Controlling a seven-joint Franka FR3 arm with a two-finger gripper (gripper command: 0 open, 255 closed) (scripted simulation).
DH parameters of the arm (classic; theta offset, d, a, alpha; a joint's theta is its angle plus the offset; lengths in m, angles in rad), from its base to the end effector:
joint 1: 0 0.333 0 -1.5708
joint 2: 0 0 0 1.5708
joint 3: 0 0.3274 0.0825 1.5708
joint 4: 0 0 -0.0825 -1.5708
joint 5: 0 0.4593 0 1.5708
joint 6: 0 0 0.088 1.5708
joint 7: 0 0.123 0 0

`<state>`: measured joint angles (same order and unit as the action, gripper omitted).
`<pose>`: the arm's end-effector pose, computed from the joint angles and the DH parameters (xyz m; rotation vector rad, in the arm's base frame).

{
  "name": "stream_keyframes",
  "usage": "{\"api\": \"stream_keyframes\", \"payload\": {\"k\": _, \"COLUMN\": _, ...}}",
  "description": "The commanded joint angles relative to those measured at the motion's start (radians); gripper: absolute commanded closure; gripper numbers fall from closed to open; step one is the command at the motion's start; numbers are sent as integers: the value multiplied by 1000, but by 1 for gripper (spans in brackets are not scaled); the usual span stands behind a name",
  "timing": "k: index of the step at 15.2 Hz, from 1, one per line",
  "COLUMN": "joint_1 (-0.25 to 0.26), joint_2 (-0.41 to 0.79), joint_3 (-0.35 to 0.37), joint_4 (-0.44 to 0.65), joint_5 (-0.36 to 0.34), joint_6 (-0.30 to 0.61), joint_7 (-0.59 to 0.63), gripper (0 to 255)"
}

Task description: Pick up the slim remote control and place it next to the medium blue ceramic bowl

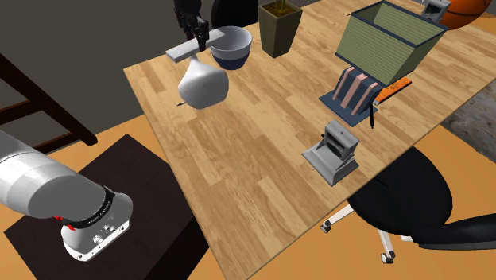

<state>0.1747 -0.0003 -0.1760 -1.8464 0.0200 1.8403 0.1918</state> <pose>0.6341 0.0011 0.4915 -3.1075 0.3094 0.0119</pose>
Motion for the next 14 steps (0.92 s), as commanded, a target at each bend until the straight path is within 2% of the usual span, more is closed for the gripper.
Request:
{"api": "stream_keyframes", "payload": {"k": 1, "joint_1": 18, "joint_2": 36, "joint_3": 18, "joint_4": 48, "joint_5": 6, "joint_6": -11, "joint_7": 36, "gripper": 255}}
{"api": "stream_keyframes", "payload": {"k": 8, "joint_1": 81, "joint_2": 207, "joint_3": 74, "joint_4": 270, "joint_5": 22, "joint_6": -61, "joint_7": 155, "gripper": 255}}
{"api": "stream_keyframes", "payload": {"k": 14, "joint_1": 134, "joint_2": 398, "joint_3": 109, "joint_4": 546, "joint_5": 27, "joint_6": -143, "joint_7": 248, "gripper": 255}}
